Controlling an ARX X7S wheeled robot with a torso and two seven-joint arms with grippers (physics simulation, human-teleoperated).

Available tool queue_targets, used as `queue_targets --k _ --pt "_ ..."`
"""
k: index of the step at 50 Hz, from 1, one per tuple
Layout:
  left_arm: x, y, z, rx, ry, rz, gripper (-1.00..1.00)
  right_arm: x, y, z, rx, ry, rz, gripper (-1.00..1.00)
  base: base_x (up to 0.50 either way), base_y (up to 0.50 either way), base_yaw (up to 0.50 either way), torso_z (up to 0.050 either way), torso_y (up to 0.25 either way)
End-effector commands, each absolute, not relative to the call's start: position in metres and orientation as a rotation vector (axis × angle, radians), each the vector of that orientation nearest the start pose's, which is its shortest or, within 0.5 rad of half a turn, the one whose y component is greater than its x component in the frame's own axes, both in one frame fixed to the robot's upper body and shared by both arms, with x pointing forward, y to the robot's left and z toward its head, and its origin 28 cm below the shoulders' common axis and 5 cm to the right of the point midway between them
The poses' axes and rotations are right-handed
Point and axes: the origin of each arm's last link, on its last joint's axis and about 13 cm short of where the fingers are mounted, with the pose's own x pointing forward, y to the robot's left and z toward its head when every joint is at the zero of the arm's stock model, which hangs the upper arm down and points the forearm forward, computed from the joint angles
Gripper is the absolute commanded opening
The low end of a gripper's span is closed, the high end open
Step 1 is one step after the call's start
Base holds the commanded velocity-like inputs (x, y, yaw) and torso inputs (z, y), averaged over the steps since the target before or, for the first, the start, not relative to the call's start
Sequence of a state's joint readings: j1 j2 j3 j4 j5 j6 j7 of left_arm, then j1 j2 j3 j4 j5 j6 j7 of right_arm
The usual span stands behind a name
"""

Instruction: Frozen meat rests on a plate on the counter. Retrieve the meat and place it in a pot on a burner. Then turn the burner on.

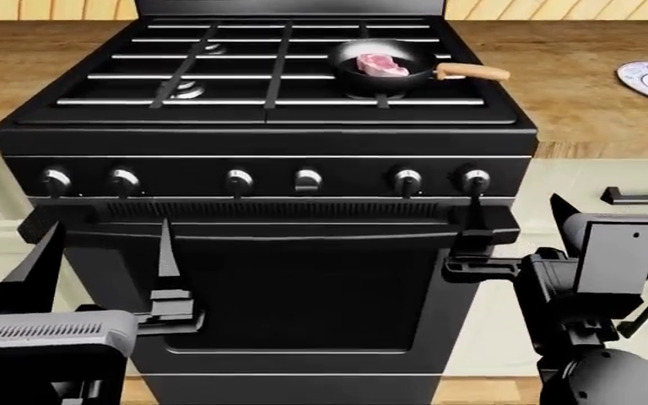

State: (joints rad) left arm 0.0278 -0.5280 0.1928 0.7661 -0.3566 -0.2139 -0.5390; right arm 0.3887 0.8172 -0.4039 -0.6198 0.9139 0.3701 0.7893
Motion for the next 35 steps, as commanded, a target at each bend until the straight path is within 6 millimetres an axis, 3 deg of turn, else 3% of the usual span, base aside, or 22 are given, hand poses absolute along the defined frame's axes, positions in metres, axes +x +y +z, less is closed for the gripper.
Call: queue_targets --k 1,9,25,35 --pt "0.172 0.225 0.146 0.026 -0.388 0.04 1.0 0.217 -0.142 0.173 0.003 -0.089 -0.103 1.0 0.0 0.0 0.0 -0.05 0.0" --pt "0.174 0.227 0.143 0.021 -0.384 0.044 1.0 0.22 -0.139 0.172 0.011 -0.055 -0.085 1.0 0.0 0.0 0.0 -0.05 0.0" --pt "0.174 0.23 0.14 0.005 -0.404 0.07 1.0 0.233 -0.138 0.19 -0.105 -0.09 -0.028 1.0 0.0 0.0 0.0 -0.049 0.0" --pt "0.175 0.23 0.138 0.008 -0.404 0.055 1.0 0.246 -0.142 0.204 -0.145 -0.095 -0.037 1.0 0.0 0.0 0.0 0.0 0.0"
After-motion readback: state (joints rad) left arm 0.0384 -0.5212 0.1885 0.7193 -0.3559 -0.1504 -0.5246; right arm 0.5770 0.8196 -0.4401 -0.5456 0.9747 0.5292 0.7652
